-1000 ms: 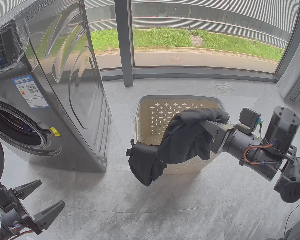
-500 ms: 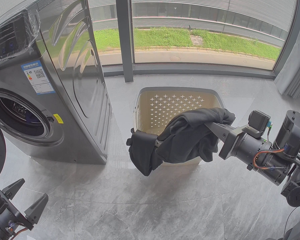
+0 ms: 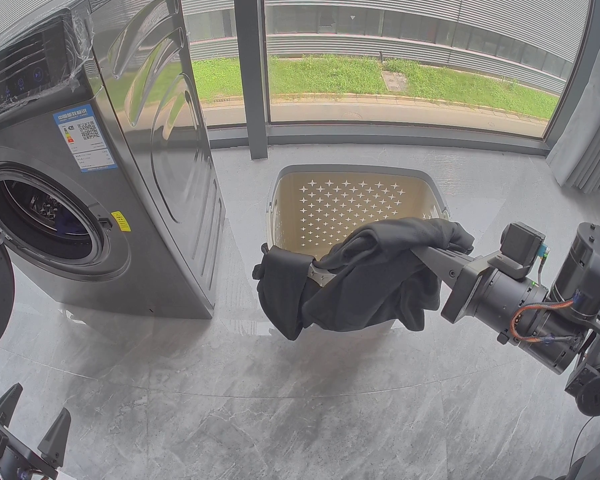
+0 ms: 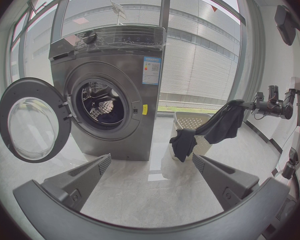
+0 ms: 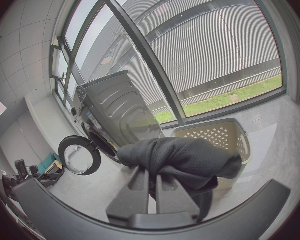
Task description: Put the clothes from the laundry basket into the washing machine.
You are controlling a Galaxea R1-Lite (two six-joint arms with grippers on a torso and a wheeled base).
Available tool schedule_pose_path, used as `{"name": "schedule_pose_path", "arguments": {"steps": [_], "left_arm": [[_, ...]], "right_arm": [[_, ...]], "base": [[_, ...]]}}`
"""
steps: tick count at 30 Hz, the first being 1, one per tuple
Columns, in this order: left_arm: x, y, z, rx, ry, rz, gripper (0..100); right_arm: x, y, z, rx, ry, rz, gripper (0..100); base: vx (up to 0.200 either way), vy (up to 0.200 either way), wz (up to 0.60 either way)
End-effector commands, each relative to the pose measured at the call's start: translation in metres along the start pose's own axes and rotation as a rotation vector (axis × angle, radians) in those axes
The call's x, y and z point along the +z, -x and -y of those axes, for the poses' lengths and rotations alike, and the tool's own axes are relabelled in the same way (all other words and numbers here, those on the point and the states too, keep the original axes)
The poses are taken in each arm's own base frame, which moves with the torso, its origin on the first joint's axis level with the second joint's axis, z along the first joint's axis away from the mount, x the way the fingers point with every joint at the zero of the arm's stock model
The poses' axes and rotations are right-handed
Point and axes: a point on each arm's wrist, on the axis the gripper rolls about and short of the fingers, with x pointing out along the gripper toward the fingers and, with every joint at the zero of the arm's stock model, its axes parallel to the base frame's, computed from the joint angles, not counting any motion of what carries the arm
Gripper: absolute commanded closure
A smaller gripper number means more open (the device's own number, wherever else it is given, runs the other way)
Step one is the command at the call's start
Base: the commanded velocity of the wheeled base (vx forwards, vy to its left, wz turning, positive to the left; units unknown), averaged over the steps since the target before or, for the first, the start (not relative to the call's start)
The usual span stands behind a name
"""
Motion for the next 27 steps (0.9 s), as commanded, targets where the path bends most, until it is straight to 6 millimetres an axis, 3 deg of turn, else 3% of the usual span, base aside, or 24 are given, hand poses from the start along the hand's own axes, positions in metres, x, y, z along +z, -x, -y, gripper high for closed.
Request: {"name": "schedule_pose_path", "arguments": {"steps": [1, 11, 27], "left_arm": [[-0.0156, 0.0139, 0.0003, 0.043, -0.003, 0.070, 0], [-0.0234, 0.0207, -0.0008, 0.135, -0.002, 0.100, 0], [-0.0243, 0.0209, -0.0006, 0.108, -0.007, 0.100, 0]], "right_arm": [[-0.0001, 0.0004, -0.0009, 0.003, -0.002, 0.000, 100], [-0.0033, 0.0012, -0.0016, 0.006, -0.001, -0.012, 100], [-0.0036, 0.0007, -0.0015, 0.008, -0.005, -0.011, 100]], "base": [[0.000, 0.200, 0.00], [0.000, 0.200, 0.00], [0.000, 0.200, 0.00]]}}
